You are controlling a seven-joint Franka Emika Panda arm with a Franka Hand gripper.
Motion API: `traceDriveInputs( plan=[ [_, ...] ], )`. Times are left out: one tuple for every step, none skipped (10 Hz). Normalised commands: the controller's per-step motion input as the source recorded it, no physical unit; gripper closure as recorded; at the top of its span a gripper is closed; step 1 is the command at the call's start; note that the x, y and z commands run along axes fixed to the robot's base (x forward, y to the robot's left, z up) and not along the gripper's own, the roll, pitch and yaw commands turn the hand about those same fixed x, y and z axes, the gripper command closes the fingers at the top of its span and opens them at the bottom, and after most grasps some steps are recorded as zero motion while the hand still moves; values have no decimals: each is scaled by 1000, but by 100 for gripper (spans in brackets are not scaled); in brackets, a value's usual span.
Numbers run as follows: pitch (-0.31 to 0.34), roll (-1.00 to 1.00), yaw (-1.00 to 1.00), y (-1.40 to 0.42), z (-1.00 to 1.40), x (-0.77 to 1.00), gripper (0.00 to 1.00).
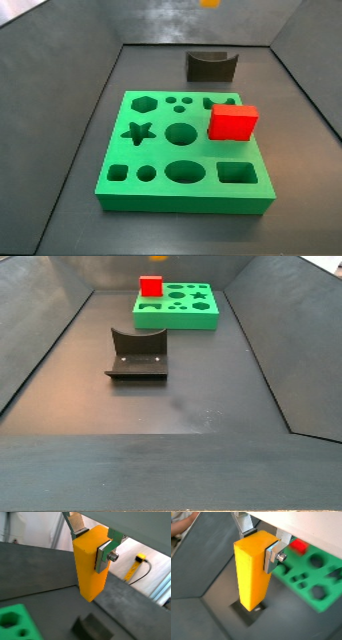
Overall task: Pick up the rectangle object. Move up. Place the rectangle object on the fixture. Regrasp the rectangle object. Move to above the board. Insert the rectangle object.
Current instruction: Move to above the board.
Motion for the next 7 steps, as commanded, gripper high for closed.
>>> traceDriveInputs(
  plan=[
    [-12, -1000, -113, -1000, 374, -978, 100],
    [-13, -1000, -113, -691, 269, -758, 100],
    [-14, -1000, -111, -512, 207, -596, 100],
    [-13, -1000, -107, -220, 100, -333, 100],
    [-17, -1000, -97, -11, 18, -142, 100],
    [-18, -1000, -90, 35, -2, -81, 100],
    [-28, -770, -59, 29, 16, -76, 100]
  ],
)
